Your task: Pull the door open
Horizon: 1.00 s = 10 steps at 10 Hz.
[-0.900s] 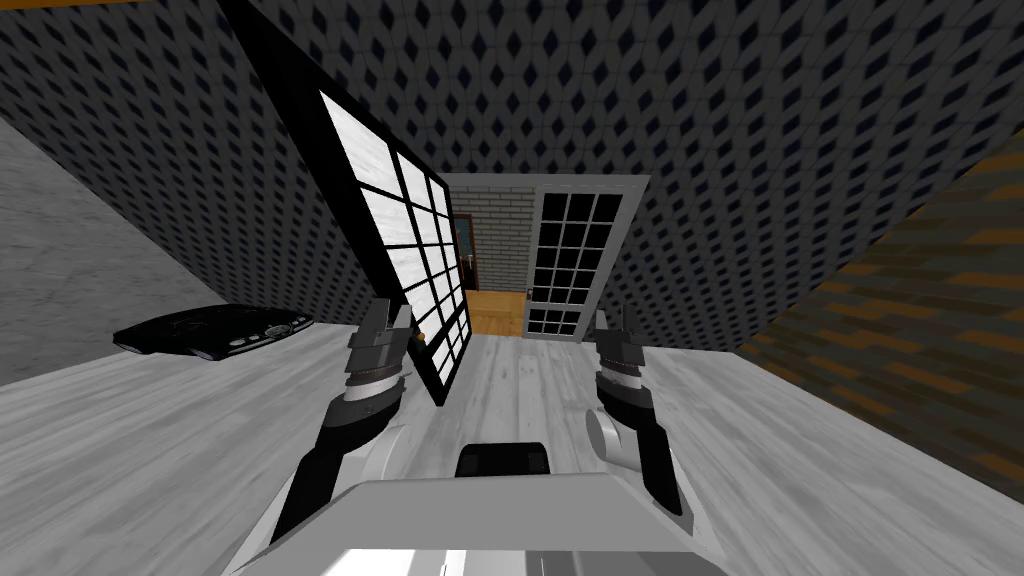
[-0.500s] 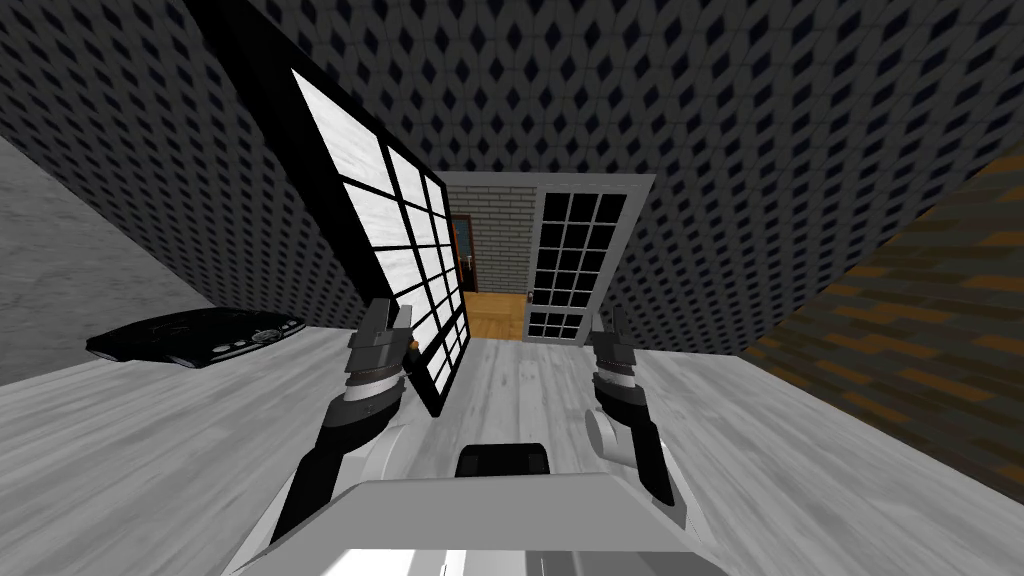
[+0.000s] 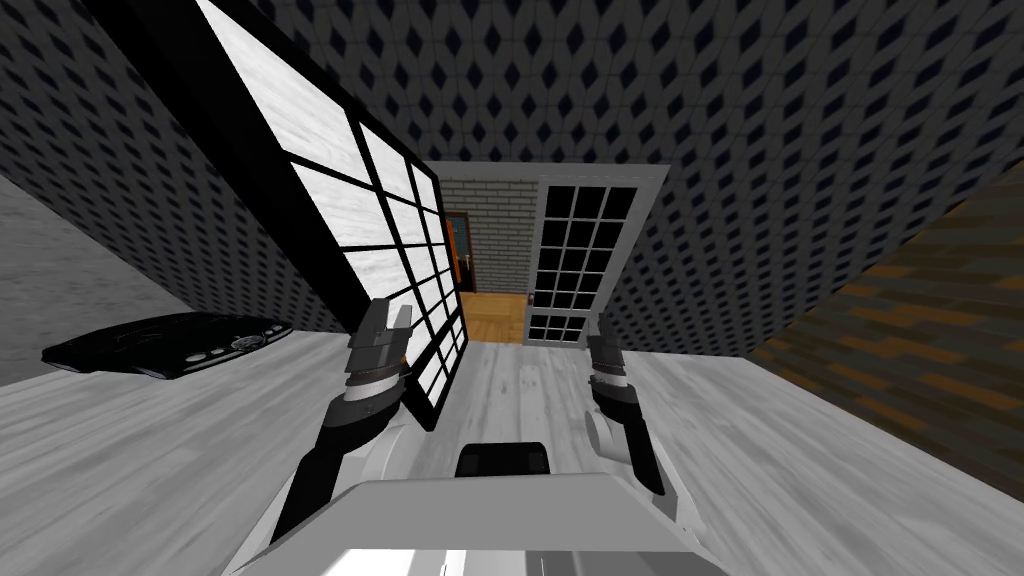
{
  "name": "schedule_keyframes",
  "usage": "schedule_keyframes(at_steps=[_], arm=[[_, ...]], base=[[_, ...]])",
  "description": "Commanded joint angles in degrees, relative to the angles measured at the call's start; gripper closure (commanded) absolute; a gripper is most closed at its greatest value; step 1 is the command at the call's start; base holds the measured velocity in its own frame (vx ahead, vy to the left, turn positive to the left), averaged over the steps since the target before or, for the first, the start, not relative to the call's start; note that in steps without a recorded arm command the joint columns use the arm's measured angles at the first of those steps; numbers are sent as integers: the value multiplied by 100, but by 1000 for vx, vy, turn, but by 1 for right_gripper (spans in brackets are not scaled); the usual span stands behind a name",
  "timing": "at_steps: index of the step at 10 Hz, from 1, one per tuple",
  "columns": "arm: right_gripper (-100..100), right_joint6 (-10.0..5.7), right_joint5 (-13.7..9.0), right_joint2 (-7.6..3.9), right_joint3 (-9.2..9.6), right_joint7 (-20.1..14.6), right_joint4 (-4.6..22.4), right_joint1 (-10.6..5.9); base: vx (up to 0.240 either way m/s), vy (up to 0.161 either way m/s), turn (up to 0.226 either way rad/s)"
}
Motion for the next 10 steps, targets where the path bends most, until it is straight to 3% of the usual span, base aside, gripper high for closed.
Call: schedule_keyframes(at_steps=[1,10], arm=[[-100,-37,73,-51,-52,160,223,-88],[-100,-267,411,-237,-242,824,1156,-328]], base=[[145,6,-15],[103,14,-13]])
